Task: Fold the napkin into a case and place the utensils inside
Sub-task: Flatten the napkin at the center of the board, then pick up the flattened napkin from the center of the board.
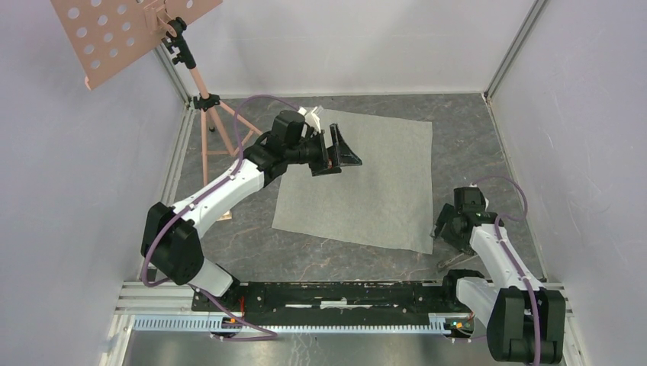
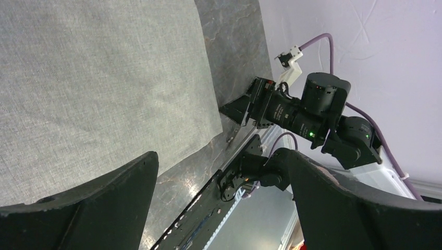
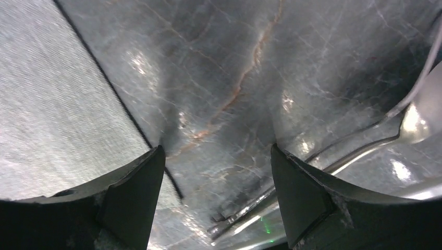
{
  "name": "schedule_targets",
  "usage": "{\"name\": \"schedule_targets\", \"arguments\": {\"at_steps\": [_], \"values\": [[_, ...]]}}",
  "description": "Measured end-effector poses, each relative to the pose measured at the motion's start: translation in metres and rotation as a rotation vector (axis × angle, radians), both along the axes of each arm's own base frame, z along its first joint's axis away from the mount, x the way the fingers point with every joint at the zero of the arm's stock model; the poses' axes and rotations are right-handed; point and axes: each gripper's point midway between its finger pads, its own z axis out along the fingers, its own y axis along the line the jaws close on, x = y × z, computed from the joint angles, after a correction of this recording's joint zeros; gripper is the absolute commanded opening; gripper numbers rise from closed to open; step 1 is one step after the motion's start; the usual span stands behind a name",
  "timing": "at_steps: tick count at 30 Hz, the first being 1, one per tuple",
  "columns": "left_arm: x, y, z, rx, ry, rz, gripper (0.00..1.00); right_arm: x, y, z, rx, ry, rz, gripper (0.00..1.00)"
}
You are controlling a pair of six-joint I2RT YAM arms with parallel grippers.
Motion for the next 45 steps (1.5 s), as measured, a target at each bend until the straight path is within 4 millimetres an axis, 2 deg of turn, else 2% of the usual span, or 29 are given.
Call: {"name": "schedule_targets", "arguments": {"at_steps": [5, 9, 12, 17, 22, 26, 28, 33, 36, 45], "values": [[-0.003, 0.002, -0.009, 0.019, 0.019, -0.002, 1.00, -0.009, -0.004, 0.004, -0.030, 0.045, 0.070, 0.81], [-0.004, 0.004, -0.014, 0.033, 0.015, -0.009, 1.00, 0.009, 0.004, 0.027, -0.006, -0.027, 0.166, 0.80], [-0.006, 0.006, -0.024, 0.049, 0.027, -0.007, 1.00, 0.021, 0.016, 0.037, 0.031, -0.080, 0.247, 0.79], [-0.008, 0.008, -0.030, 0.061, 0.037, -0.007, 1.00, 0.017, 0.044, 0.034, 0.087, -0.071, 0.366, 0.76], [-0.010, 0.012, -0.041, 0.088, 0.039, -0.008, 1.00, 0.012, 0.059, 0.030, 0.135, -0.065, 0.405, 0.66], [-0.023, 0.031, -0.061, 0.163, 0.058, 0.021, 1.00, 0.005, 0.068, 0.022, 0.146, -0.036, 0.430, 0.52], [-0.031, 0.043, -0.065, 0.197, 0.048, 0.034, 1.00, 0.002, 0.071, 0.020, 0.141, -0.023, 0.433, 0.51], [-0.044, 0.064, -0.061, 0.229, 0.000, 0.062, 1.00, -0.005, 0.071, 0.013, 0.084, -0.004, 0.397, 0.50], [-0.049, 0.071, -0.062, 0.242, -0.009, 0.079, 1.00, -0.016, 0.066, 0.004, 0.066, 0.023, 0.359, 0.50], [-0.048, 0.089, -0.084, 0.307, 0.021, 0.138, 1.00, -0.017, 0.057, -0.001, 0.029, 0.015, 0.287, 0.50]]}}
